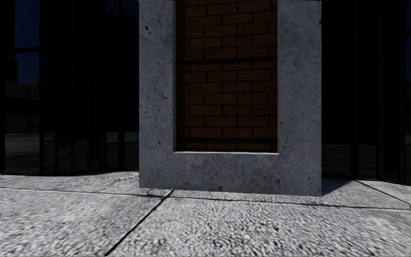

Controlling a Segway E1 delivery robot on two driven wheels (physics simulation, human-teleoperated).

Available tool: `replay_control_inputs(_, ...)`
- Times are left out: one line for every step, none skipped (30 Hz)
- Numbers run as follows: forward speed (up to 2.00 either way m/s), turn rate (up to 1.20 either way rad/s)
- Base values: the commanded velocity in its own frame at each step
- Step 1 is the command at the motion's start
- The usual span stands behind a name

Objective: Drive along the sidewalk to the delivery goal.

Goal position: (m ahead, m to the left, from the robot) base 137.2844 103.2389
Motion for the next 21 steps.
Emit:
replay_control_inputs(1.06, 0.44)
replay_control_inputs(1.06, 0.42)
replay_control_inputs(0.98, 0.25)
replay_control_inputs(0.98, 0.25)
replay_control_inputs(0.88, 0.0)
replay_control_inputs(0.82, 0.0)
replay_control_inputs(0.75, 0.0)
replay_control_inputs(0.75, 0.0)
replay_control_inputs(0.66, 0.0)
replay_control_inputs(0.57, 0.0)
replay_control_inputs(0.55, 0.0)
replay_control_inputs(0.55, 0.0)
replay_control_inputs(0.54, 0.0)
replay_control_inputs(0.54, 0.0)
replay_control_inputs(0.54, 0.0)
replay_control_inputs(0.54, 0.0)
replay_control_inputs(0.53, 0.0)
replay_control_inputs(0.82, 0.0)
replay_control_inputs(0.82, 0.0)
replay_control_inputs(1.02, 0.0)
replay_control_inputs(1.07, 0.0)
